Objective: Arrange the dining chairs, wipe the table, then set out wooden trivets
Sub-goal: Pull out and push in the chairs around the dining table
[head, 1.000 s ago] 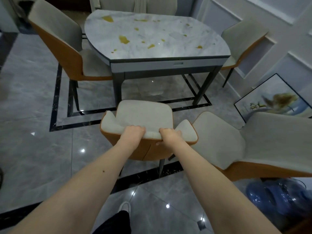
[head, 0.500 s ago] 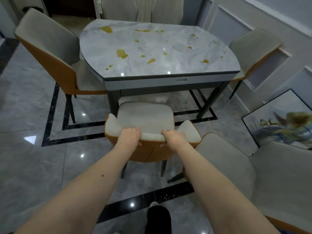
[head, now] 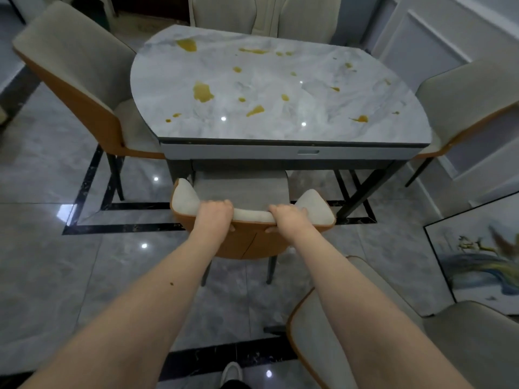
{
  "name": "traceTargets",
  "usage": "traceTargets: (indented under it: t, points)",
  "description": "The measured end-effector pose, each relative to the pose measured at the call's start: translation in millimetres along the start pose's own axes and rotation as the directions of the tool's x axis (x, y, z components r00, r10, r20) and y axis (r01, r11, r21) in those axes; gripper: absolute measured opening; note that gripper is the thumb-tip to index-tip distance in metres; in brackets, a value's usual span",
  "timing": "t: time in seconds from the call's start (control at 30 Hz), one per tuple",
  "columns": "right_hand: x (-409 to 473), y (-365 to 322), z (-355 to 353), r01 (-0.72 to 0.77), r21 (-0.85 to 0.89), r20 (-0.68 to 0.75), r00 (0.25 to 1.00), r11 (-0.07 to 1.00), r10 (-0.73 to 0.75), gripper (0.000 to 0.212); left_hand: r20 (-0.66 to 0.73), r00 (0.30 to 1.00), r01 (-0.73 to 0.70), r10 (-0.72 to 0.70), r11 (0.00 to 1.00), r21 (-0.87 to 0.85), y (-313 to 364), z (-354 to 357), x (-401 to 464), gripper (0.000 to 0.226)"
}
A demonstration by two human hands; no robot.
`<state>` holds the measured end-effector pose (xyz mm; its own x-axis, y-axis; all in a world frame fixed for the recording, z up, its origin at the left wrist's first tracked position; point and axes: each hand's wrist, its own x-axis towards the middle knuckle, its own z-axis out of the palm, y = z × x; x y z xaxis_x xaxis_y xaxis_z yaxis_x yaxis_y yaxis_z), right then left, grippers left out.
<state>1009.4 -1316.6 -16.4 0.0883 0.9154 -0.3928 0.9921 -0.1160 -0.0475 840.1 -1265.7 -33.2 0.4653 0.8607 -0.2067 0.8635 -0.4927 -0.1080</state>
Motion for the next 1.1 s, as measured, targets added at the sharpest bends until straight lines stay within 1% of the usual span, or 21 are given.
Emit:
traceTargets:
  t: [0.17,0.27,0.4,0.47,0.57,0.67,0.77,0.9,1.0,1.1]
  points:
    - [9,10,-2,0.029,-0.017,-0.034,0.999,0.999,-0.029,0.043,0.007,0.997,0.073,-0.073,0.997,-0.014,9,-5,8,0.045]
    - [2,6,1,0.016,-0.015,-0.06,0.998,1.0,-0.017,0.049,0.011,0.994,0.106,-0.105,0.994,-0.014,12,-7,-2,0.048]
    - [-16,3,8,-0.003,-0.017,-0.163,0.987,1.0,0.0,0.049,-0.071,0.993,0.091,-0.091,0.996,-0.01,16,-8,-24,0.038]
    - [-34,3,10,-0.014,-0.024,-0.211,0.977,1.0,0.009,0.053,-0.108,0.992,0.059,-0.062,0.998,-0.024,20,-12,-38,0.039]
    - [-65,0,9,-0.043,0.033,-0.298,0.953,0.999,0.05,0.058,-0.158,0.986,0.029,-0.043,0.995,-0.091,28,-19,-57,0.042]
    - [-108,-1,17,-0.096,0.057,-0.315,0.943,0.994,0.109,0.052,-0.177,0.984,-0.056,0.03,0.988,-0.143,41,-23,-85,0.038]
    - [-159,2,35,-0.183,0.06,-0.258,0.947,0.981,0.192,0.052,-0.157,0.974,-0.191,0.165,0.967,-0.17,62,-22,-122,0.032]
    - [-228,15,63,-0.301,0.079,-0.226,0.923,0.95,0.311,0.052,-0.13,0.936,-0.343,0.328,0.931,-0.121,99,-18,-166,0.031]
    - [-282,31,80,-0.367,0.126,-0.225,0.894,0.922,0.386,0.052,-0.118,0.913,-0.398,0.39,0.916,-0.052,134,-13,-191,0.03]
    - [-348,55,95,-0.467,0.168,-0.197,0.847,0.868,0.494,0.058,-0.113,0.857,-0.508,0.503,0.861,-0.02,188,-19,-219,0.03]
